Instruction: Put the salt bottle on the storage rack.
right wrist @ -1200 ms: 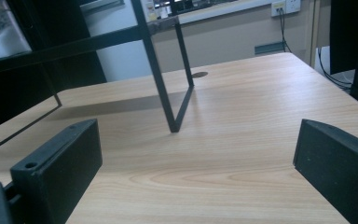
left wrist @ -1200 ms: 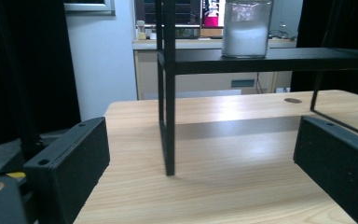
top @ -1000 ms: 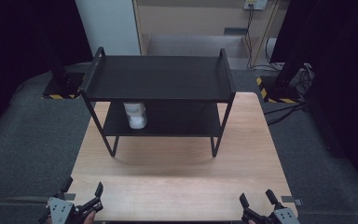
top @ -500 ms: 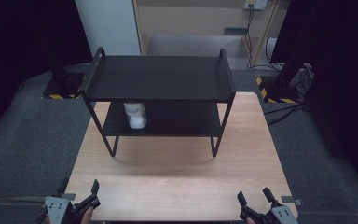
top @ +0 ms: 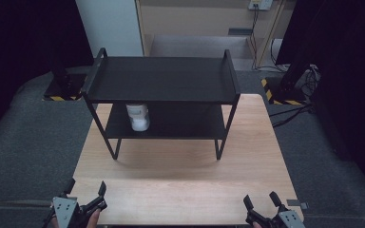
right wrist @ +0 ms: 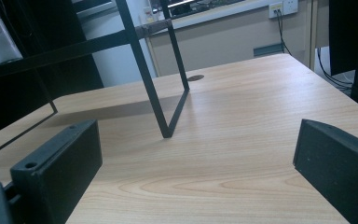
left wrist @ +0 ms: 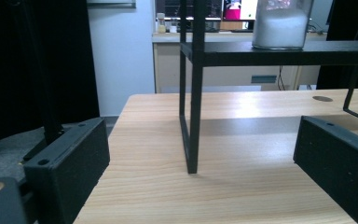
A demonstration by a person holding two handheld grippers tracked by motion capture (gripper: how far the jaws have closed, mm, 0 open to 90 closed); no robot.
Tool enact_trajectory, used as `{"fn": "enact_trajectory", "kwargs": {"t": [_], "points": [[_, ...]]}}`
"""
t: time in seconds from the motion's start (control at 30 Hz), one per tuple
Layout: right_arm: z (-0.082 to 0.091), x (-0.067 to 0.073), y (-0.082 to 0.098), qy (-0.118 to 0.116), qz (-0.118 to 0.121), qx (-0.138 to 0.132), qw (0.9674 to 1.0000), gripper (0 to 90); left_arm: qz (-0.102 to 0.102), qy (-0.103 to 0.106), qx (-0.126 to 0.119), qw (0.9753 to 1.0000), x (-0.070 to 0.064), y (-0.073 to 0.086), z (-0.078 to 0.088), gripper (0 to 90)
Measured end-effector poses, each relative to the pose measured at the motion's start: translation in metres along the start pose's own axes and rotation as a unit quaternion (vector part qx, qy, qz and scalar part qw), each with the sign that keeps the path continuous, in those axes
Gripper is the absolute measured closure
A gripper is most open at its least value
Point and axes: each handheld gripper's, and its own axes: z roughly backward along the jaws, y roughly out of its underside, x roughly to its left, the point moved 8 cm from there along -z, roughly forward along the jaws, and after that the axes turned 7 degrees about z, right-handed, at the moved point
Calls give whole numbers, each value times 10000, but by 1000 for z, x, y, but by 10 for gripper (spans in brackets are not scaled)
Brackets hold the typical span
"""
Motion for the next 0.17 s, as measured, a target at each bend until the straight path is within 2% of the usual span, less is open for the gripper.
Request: {"fn": "enact_trajectory", "kwargs": {"t": [0.17], "points": [[9, 3, -3, -38, 28, -83, 10000, 11, -28, 38, -67, 10000, -6, -4, 2, 22]]}}
